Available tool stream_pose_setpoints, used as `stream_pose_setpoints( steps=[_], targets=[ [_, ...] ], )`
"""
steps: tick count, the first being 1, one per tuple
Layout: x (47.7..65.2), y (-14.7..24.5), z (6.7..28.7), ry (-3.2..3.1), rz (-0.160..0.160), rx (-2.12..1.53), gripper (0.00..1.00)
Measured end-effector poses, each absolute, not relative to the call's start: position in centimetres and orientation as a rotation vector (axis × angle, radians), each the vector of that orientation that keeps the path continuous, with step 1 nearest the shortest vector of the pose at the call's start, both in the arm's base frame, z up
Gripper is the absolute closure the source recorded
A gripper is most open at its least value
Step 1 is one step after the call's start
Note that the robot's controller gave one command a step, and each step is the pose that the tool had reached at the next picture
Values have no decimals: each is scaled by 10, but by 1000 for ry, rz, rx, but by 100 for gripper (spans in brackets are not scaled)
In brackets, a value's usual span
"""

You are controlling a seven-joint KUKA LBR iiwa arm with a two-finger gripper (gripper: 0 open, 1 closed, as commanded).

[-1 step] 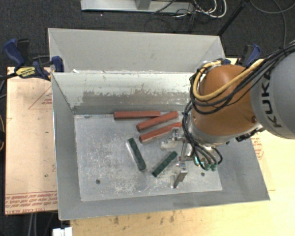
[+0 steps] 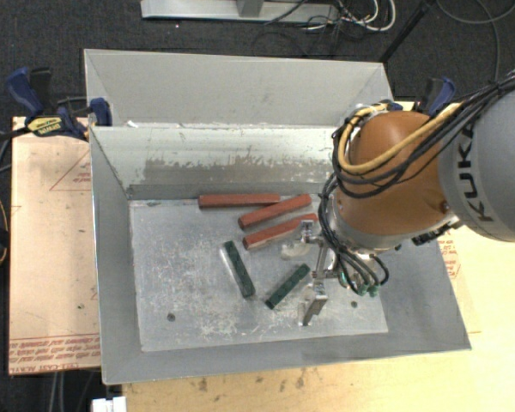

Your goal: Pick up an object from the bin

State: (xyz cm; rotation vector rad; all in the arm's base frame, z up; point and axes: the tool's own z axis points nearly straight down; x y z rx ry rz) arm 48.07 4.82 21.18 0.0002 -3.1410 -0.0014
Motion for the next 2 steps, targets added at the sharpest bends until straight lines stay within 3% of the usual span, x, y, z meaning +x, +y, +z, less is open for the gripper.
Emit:
stream_pose_setpoints(
  steps=[1,2],
  targets=[
    [498,41,169,-3144,-2,131,0],
    [518,17,79,-3159,-6,218,100]
  ],
)
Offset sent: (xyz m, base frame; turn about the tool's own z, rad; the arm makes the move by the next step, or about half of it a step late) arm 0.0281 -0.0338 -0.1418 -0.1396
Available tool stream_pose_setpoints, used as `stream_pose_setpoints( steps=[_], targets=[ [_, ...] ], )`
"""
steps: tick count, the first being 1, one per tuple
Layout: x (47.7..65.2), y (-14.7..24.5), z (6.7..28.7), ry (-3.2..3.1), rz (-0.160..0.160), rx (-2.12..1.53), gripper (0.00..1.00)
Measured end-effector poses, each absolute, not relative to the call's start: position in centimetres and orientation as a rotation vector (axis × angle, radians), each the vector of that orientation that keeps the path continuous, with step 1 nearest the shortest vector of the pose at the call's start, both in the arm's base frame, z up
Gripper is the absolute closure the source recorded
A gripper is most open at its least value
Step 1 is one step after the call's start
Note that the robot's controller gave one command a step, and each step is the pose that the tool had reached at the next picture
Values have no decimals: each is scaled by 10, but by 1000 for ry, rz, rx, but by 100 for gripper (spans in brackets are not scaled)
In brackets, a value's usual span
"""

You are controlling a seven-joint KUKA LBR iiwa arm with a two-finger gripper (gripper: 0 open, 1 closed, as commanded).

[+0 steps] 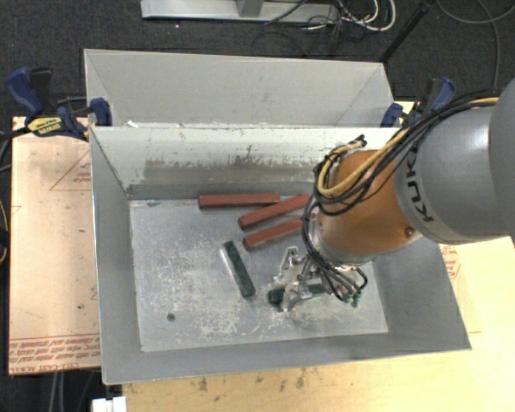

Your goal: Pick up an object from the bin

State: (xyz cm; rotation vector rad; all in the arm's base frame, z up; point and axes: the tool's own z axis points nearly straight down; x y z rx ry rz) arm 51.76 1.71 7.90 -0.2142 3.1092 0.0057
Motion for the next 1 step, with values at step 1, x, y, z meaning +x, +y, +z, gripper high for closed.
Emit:
stream_pose_setpoints(
  steps=[1],
  targets=[
    [518,17,79,3109,6,-214,100]
  ],
)
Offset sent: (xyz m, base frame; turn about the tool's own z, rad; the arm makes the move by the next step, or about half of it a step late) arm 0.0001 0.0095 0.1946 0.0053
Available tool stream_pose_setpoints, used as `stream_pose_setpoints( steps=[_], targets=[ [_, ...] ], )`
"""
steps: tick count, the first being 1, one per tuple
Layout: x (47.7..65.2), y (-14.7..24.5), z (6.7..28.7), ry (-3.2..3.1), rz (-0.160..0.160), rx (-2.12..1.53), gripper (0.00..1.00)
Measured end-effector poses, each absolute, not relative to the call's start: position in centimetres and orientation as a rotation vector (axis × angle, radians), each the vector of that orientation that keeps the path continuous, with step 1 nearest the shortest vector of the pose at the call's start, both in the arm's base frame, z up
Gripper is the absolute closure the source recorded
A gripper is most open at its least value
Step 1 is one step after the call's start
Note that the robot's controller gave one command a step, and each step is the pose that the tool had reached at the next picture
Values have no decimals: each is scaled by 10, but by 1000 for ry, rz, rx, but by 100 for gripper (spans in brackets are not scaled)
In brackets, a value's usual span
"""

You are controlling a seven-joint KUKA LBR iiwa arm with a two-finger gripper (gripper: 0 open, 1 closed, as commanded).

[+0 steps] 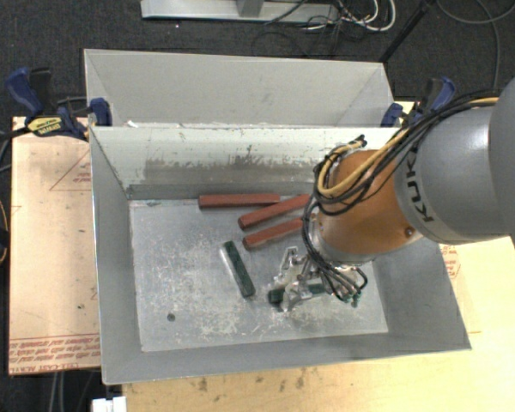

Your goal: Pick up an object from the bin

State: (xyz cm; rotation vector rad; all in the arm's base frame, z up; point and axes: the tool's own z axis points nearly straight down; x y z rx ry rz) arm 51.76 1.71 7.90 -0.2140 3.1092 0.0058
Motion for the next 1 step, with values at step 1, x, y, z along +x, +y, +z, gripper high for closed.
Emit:
stream_pose_setpoints(
  steps=[1],
  targets=[
    [518,27,271,3133,1,-207,100]
  ],
)
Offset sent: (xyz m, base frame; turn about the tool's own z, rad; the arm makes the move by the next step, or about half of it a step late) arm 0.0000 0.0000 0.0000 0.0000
